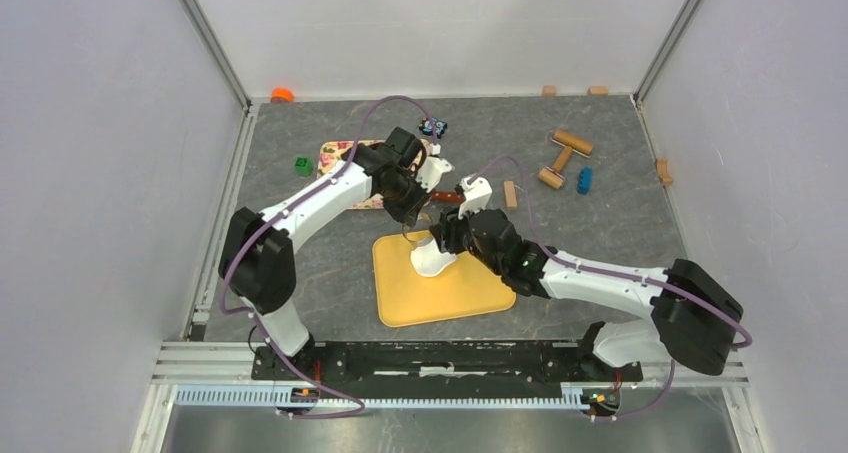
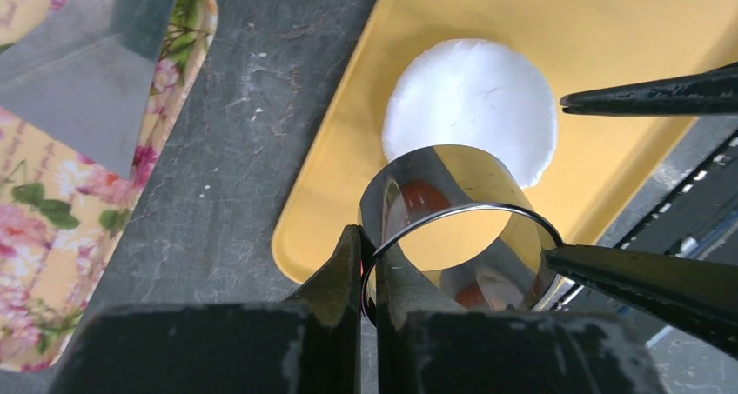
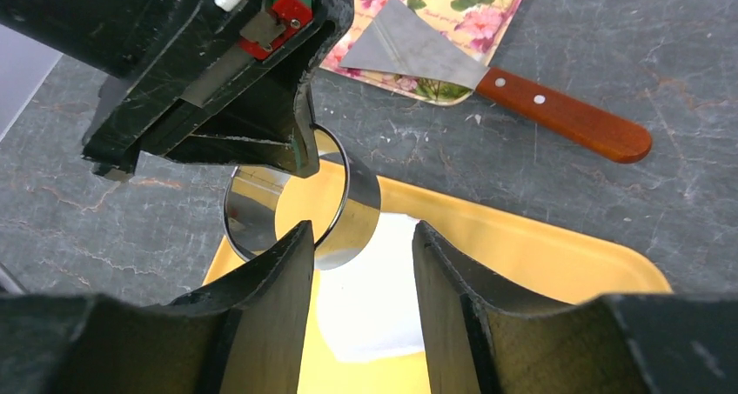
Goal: Roll out the dumpling wrappers from the dough
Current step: Press the dumpling wrapper on the work surface.
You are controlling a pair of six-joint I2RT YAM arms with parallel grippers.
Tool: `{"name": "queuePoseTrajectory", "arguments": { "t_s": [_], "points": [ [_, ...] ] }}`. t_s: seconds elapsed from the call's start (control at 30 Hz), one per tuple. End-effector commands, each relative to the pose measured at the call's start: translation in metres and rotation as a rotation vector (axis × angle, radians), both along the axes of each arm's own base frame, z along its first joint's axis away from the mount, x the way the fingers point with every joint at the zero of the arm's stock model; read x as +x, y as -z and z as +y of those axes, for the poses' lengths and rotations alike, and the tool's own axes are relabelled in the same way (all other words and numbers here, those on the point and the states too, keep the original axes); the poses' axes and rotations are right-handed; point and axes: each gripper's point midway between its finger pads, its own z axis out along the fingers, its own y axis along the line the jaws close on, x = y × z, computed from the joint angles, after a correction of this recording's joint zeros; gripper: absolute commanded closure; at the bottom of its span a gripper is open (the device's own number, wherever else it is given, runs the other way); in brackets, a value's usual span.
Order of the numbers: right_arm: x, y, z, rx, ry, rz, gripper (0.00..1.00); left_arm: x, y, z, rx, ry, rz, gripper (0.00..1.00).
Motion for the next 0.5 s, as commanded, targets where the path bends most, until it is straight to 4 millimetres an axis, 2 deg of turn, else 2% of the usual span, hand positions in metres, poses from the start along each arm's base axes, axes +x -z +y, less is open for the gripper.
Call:
{"name": "queuePoseTrajectory", "arguments": {
  "t_s": [0.0,0.13,0.27,0.33,0.4,0.47],
  "points": [
    [0.005,0.001,0.013,0.021,0.007,0.017,0.50,0.008,-0.011,-0.018,-0.038,-0.017,-0.041,0.98],
    [0.006,0.005,0.011,-0.004,0.019,0.020,0.52,0.007,-0.007,-0.022,-0.038,-0.009,-0.036,0.98],
    [0.009,0.020,0.004,-0.062,0.049,0.038,0.67,0.003,-0.010,-0.030,-0.079,-0.001,-0.026,0.98],
    [0.007,0.036,-0.001,-0.110,0.063,0.078,0.81,-0.002,-0.010,-0.034,-0.095,0.007,-0.011,0.98],
    [0.003,0.049,-0.009,-0.137,0.081,0.104,1.00,-0.010,-0.008,-0.034,-0.108,0.011,0.018,0.98],
    [-0.001,0.062,-0.017,-0.169,0.093,0.120,1.00,-0.020,-0.002,-0.032,-0.112,0.017,0.054,0.98]
  ]
}}
